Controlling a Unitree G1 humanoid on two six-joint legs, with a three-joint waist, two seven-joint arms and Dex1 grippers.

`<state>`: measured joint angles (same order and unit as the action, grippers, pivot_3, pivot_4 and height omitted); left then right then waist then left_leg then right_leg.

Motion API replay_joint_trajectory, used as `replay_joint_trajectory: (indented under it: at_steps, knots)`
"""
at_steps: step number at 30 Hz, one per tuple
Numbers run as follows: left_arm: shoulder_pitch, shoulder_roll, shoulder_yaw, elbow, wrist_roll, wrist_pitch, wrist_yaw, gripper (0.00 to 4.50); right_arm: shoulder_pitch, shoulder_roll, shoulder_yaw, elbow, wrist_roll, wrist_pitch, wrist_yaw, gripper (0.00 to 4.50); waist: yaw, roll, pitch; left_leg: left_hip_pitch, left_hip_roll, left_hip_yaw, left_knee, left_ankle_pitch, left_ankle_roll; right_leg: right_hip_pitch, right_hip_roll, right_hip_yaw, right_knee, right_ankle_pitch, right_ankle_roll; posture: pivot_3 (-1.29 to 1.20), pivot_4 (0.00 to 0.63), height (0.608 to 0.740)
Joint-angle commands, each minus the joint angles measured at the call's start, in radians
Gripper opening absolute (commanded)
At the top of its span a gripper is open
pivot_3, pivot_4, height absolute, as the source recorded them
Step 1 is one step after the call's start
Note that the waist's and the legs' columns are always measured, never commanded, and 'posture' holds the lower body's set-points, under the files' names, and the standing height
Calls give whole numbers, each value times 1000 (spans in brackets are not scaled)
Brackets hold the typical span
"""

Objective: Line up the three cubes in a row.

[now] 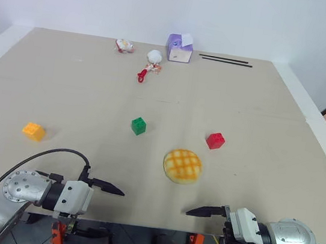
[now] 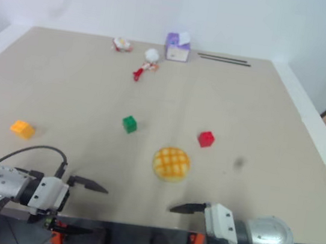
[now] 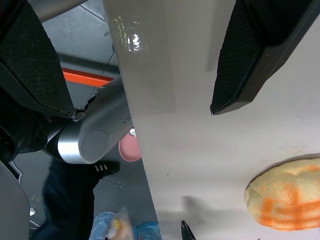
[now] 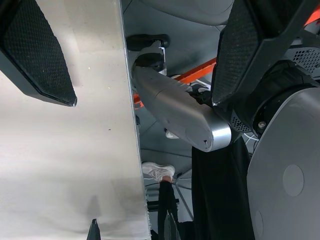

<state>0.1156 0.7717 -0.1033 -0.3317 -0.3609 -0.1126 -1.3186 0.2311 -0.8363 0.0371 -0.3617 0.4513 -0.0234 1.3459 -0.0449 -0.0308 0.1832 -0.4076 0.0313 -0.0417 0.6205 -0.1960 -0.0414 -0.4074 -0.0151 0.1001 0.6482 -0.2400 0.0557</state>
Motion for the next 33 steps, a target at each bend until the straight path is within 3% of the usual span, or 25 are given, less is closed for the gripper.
replay_joint_trajectory:
  at_steps: [1, 17, 22, 27, 33]
  knots:
    - [26, 25, -3, -24, 5, -68, -34, 4469, -16, 11, 8, 14, -4, -32, 14, 4500, 0, 0, 0, 0, 0, 0, 0, 0, 0, 0, 0, 0, 0, 0, 0, 0, 150, 740]
    - [-19, 52, 0, -47, -26, -45, -37, 4469, -30, 5, -4, -24, 77, 11, 18, 4500, 0, 0, 0, 0, 0, 0, 1, 0, 0, 1, 0, 0, 1, 0, 1, 0, 150, 740]
    - [-209, -40, 24, -31, -94, 174, 147, 4469, -159, 26, -99, -97, 246, 206, -165, 4500, 0, 0, 0, 0, 0, 0, 6, 0, 0, 2, 0, 0, 2, 2, 3, 0, 150, 740]
    - [-300, -144, 34, -49, -133, 325, 316, 4469, -369, 74, -91, -41, 214, 432, -433, 4500, -4, 0, 0, 0, 0, 0, 11, 0, 0, 3, 2, 2, 2, 6, 6, 0, 150, 740]
    - [-282, -220, 13, -94, -146, 384, 388, 4469, -424, 108, 12, -26, 134, 584, -533, 4500, 1, 0, 0, -4, 0, -4, 8, 0, 1, 1, 5, 2, 2, 5, 9, 0, 150, 740]
